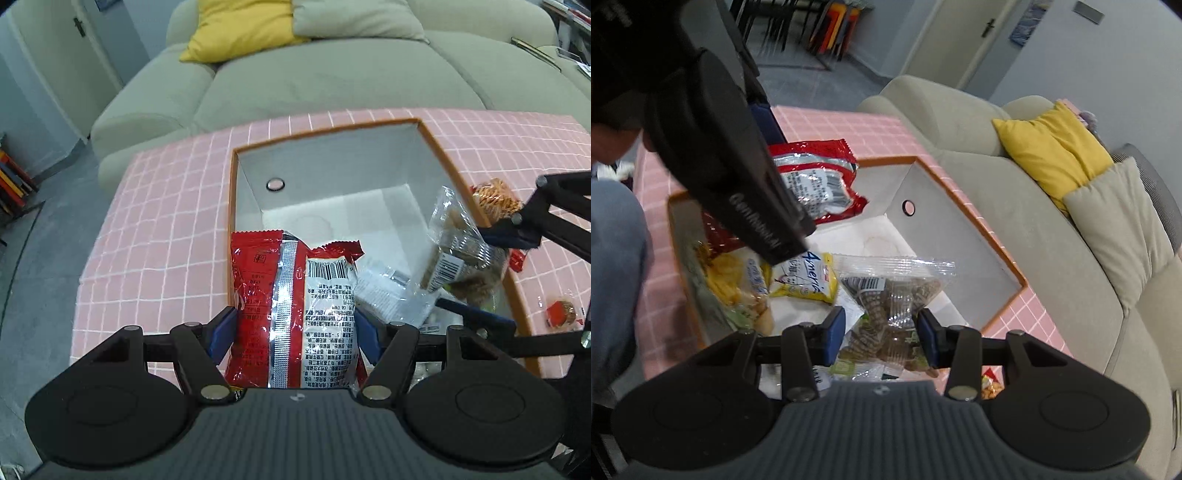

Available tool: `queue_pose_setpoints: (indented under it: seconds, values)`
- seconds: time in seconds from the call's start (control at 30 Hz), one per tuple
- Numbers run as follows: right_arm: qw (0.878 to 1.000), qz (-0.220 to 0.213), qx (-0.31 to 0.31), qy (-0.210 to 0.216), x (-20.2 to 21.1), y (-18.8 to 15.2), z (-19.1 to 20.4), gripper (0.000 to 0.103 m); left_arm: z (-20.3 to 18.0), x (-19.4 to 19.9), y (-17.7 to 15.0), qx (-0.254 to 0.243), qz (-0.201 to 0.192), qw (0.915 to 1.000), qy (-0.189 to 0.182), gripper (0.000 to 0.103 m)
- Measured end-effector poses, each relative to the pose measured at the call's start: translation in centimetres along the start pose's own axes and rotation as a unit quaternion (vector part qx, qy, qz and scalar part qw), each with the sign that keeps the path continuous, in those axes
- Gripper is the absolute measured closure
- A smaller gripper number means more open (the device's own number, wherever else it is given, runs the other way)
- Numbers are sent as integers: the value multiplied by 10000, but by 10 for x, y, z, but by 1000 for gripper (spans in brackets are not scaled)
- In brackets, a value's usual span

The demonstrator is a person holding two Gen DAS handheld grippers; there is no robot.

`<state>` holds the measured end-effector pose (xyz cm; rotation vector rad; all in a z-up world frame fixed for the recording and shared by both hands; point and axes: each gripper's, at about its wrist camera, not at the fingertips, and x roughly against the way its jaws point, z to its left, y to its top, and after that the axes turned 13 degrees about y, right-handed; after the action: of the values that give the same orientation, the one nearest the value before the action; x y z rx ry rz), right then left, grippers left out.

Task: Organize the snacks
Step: 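Carry both held bags over the box and lower them inside, then open both tools to release the bags and withdraw from the box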

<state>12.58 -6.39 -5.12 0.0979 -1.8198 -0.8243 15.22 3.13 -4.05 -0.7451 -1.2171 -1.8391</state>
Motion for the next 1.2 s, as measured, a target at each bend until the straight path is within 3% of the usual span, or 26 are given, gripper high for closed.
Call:
queue_pose_setpoints:
  seconds: [0.33,0.67,0.87,1.2]
  values:
    - [9984,475,298,18,-55,7,-18,63,-6,-28,14,-43,136,9996,-231,26]
    - [9966,765,270,155,-84,1,-33,63,-13,-61,15,-44,538,9980,-324,26]
    - [9964,780,305,140,-89,4,-38,66,-20,-63,13,-172,554,9978,-325,26]
    - [9978,604,275,39,-67,9,-40,41,-15,-53,13,-89,550,9974,-449,18]
